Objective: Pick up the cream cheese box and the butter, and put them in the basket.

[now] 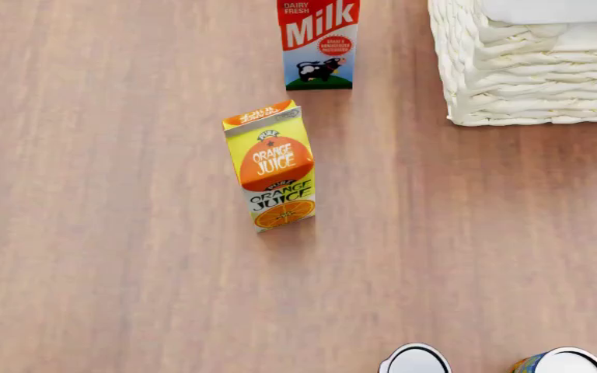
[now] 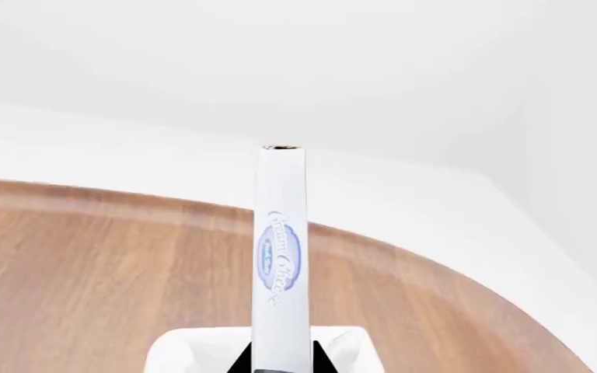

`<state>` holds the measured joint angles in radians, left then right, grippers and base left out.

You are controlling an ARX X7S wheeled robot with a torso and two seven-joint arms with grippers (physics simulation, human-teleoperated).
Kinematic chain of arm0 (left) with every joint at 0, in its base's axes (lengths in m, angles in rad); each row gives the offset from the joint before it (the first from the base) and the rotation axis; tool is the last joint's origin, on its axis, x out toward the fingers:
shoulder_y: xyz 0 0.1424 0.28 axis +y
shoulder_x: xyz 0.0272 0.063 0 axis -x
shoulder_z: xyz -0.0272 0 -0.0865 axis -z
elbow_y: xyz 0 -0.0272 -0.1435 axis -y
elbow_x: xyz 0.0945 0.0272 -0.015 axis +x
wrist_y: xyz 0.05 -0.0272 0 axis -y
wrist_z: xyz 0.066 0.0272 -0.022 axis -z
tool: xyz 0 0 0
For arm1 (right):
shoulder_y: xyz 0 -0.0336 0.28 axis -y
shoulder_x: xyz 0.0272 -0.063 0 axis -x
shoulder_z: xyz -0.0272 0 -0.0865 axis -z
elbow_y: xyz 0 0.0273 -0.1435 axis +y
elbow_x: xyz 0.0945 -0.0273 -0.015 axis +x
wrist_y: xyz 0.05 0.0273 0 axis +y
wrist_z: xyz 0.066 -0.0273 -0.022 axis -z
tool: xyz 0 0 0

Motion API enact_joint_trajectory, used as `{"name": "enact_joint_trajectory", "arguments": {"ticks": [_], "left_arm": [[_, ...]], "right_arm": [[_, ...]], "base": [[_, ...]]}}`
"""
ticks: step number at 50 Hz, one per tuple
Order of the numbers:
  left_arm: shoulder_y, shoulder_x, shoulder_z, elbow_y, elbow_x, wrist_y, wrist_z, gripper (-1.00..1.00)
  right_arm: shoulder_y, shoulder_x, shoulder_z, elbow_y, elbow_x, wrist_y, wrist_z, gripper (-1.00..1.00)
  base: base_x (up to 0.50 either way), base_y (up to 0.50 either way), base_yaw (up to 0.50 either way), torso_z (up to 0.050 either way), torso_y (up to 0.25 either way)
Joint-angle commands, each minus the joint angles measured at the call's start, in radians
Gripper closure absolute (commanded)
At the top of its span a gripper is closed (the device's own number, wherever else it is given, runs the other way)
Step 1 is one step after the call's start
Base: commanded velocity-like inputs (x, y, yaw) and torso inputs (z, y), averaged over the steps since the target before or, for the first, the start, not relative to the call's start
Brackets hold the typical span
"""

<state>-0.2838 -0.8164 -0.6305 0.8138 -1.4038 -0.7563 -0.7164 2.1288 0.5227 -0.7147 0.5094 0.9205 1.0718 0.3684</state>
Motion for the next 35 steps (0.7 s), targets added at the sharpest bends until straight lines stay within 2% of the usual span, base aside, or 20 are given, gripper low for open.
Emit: {"name": "enact_joint_trajectory", "arguments": {"ticks": [1, 35], "left_arm": [[-0.001, 0.001, 0.006, -0.003, 0.007, 0.003, 0.003, -1.0], [0.007, -0.007, -0.01, 0.003, -0.01, 0.009, -0.007, -1.0]], "right_arm": [[-0.063, 0.016, 0.041, -0.022, -0.003, -0.016, 0.038, 1.0], [-0.196, 0.029, 0.057, -0.023, 0.027, -0.036, 0.045, 1.0]], "base": [[0.0, 0.0, 0.0, 0.0, 0.0], [0.0, 0.0, 0.0, 0.0, 0.001]]}}
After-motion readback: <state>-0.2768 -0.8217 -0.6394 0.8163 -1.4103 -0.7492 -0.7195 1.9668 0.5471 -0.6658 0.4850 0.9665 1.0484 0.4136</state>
